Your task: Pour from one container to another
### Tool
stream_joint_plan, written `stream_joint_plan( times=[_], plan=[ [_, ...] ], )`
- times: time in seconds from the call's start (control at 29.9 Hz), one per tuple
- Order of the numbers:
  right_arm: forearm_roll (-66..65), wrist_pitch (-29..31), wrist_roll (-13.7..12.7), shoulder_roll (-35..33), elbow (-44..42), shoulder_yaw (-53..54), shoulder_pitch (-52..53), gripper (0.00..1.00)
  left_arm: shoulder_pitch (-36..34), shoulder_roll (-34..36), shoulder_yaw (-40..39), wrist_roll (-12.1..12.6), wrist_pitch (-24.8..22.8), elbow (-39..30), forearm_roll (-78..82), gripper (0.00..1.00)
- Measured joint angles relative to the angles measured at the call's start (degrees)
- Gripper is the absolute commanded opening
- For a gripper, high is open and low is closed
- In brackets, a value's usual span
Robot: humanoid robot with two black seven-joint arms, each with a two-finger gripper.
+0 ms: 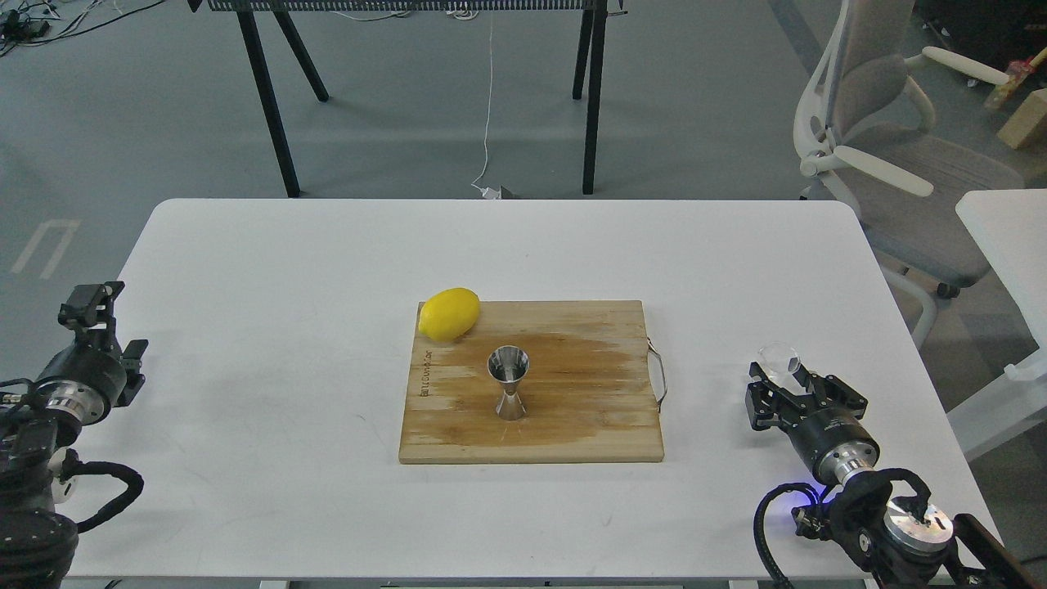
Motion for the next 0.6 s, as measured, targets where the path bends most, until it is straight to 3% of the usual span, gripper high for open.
stream_joint_plan(
  times=[0.17, 0.2, 0.43, 0.6],
  plan=[
    [0.0, 0.0, -0.1, -0.2, 1.2, 0.3, -0.8, 0.87, 0.1, 0.0, 0.0, 0.0, 0.0, 0.0, 0.0, 1.0],
    [0.0, 0.0, -0.1, -0.3, 1.6, 0.3, -1.0, 0.96, 0.1, 0.0, 0.0, 0.0, 0.0, 0.0, 0.0, 1.0],
    [0.1, 0.0, -0.2, -1.7, 5.9, 0.9, -3.5, 0.96, 0.0, 0.0, 0.0, 0.0, 0.0, 0.0, 0.0, 1.0],
    [0.1, -0.6, -0.3, -6.5, 13.7, 2.5, -7.9, 0.97, 0.0, 0.1, 0.0, 0.0, 0.0, 0.0, 0.0, 1.0]
  ],
)
